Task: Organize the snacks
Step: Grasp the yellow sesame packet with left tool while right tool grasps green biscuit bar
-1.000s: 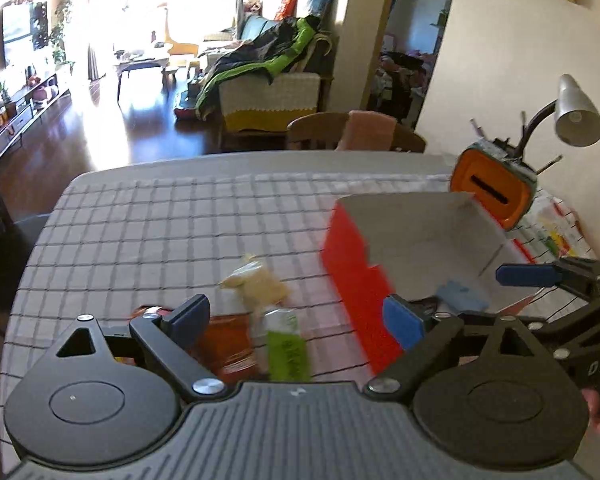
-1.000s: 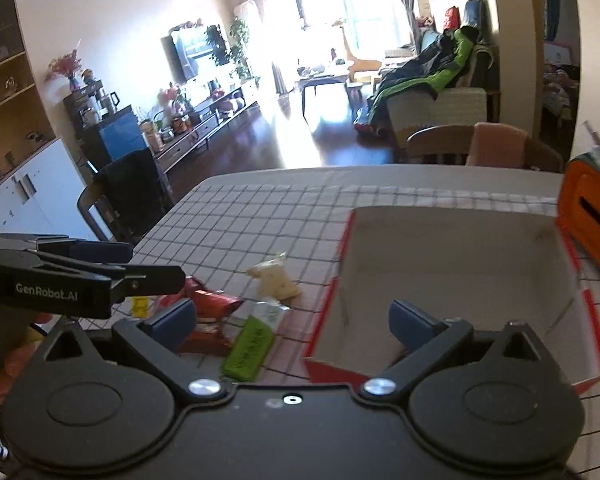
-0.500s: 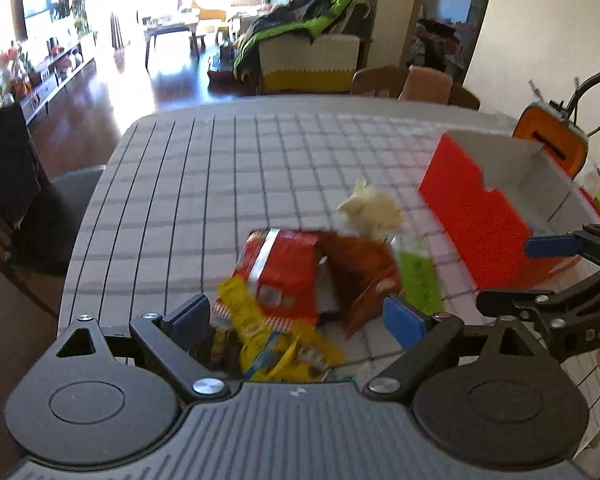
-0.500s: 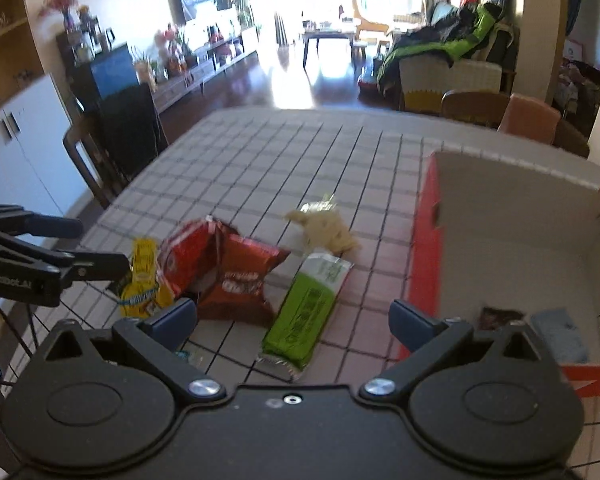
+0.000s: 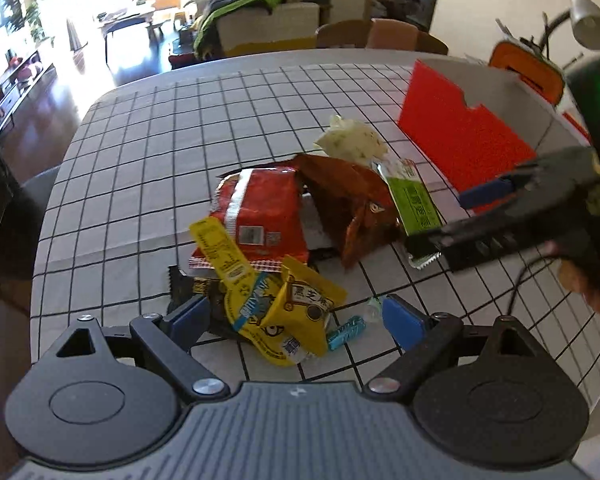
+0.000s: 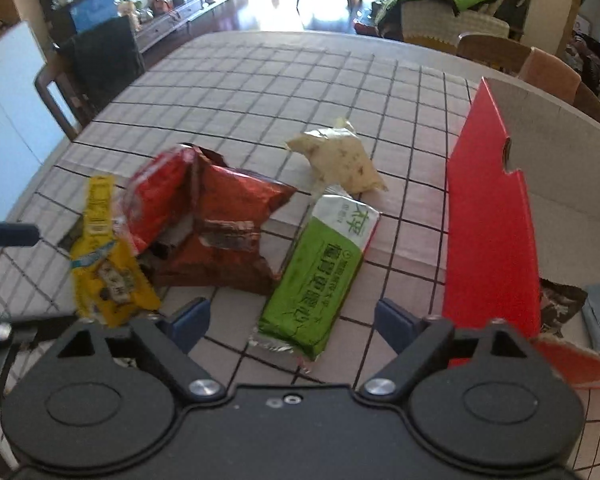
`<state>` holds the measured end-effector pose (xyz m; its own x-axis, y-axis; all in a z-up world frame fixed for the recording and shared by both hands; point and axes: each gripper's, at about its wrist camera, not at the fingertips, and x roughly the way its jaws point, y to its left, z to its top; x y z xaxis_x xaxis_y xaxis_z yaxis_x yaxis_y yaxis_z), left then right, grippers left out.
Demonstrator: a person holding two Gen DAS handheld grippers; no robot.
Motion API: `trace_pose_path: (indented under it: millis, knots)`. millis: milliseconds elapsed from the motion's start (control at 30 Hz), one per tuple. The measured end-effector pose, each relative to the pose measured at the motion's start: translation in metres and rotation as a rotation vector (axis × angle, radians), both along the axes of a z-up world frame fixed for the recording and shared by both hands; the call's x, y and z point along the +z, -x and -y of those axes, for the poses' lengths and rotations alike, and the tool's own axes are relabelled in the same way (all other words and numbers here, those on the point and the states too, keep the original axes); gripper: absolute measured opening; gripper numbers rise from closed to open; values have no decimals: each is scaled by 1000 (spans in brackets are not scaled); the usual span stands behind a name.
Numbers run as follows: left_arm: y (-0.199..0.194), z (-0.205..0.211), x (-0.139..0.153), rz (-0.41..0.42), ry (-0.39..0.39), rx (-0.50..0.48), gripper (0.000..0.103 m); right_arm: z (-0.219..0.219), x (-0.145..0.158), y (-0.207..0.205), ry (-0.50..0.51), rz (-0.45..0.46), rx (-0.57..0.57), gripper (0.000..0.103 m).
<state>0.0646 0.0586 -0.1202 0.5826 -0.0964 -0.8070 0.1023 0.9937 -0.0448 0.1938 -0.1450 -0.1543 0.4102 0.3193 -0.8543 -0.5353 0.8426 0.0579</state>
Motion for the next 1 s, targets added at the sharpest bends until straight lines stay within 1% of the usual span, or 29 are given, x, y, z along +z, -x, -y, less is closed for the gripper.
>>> trace_pose_path:
  millis: [67, 133, 167, 233, 267, 300, 333, 433, 500, 533, 567, 700, 800, 1000]
  knots:
    - [-4, 5, -2, 10, -27, -26, 91, -1, -4, -6, 4, -3, -22, 80]
    - [-8, 11, -5, 18, -74, -59, 82, -3, -7, -11, 13, 4, -39, 78]
    - [-12, 15, -8, 13, -101, -64, 80, -4, -8, -14, 17, 8, -46, 76]
    - [-18, 18, -14, -5, -123, -80, 75, -6, -11, -18, 23, 7, -50, 74]
    - [-20, 21, -18, -17, -141, -92, 72, -7, -13, -19, 27, -1, -42, 69]
    - [-21, 24, -22, -28, -166, -105, 66, -9, -14, -20, 32, -7, -34, 65]
    - [-22, 27, -25, -37, -188, -119, 63, -10, -16, -21, 38, -8, -28, 64]
    - [-22, 31, -32, -47, -207, -145, 59, -11, -18, -21, 48, -3, -32, 63]
    - [-22, 35, -35, -43, -236, -161, 57, -11, -19, -23, 46, -4, -41, 58]
    - [-22, 37, -36, -42, -245, -165, 51, -10, -20, -23, 45, -3, -44, 56]
    - [-21, 38, -37, -45, -249, -170, 48, -10, -20, -23, 42, -2, -45, 52]
    - [-20, 38, -38, -39, -252, -164, 36, -7, -19, -21, 35, 8, -53, 47]
    - [-22, 36, -38, -35, -242, -156, 34, -4, -17, -20, 27, 21, -67, 42]
    - [-23, 32, -35, -43, -207, -127, 33, 3, -14, -10, 23, 28, -66, 41]
